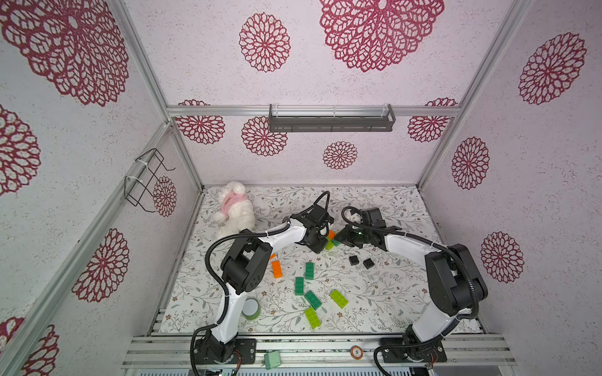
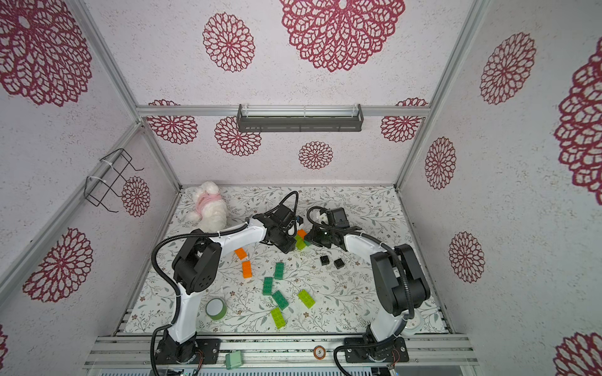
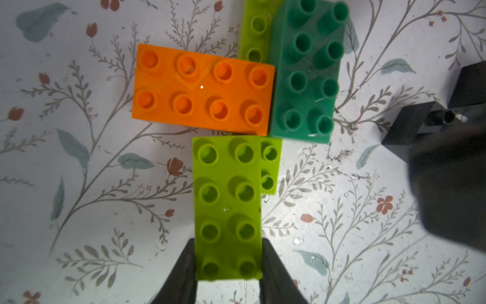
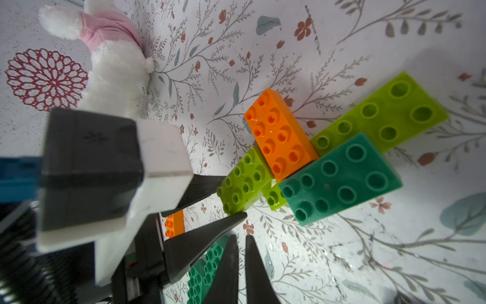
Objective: Assemble a small pinwheel with lego
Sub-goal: Assemble the lego brick with the lego brick.
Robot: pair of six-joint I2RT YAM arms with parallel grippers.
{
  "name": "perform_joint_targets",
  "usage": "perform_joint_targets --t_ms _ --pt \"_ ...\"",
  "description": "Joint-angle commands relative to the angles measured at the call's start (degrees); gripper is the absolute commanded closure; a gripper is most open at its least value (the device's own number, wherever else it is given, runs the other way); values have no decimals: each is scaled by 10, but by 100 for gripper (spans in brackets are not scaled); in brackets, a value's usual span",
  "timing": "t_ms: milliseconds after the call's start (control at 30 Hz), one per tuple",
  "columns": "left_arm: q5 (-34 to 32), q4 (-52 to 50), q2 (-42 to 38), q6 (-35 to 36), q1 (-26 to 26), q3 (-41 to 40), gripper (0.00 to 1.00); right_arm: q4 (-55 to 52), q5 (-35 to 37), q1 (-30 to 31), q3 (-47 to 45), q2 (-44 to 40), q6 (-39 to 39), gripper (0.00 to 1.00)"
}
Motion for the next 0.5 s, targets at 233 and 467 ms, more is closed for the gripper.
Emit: perform_joint_targets --t_ms 233,467 --pt "-6 -29 17 32 -13 21 67 5 0 -2 24 13 5 89" --pt "-12 -24 22 12 -19 23 68 11 -8 -3 41 39 11 90"
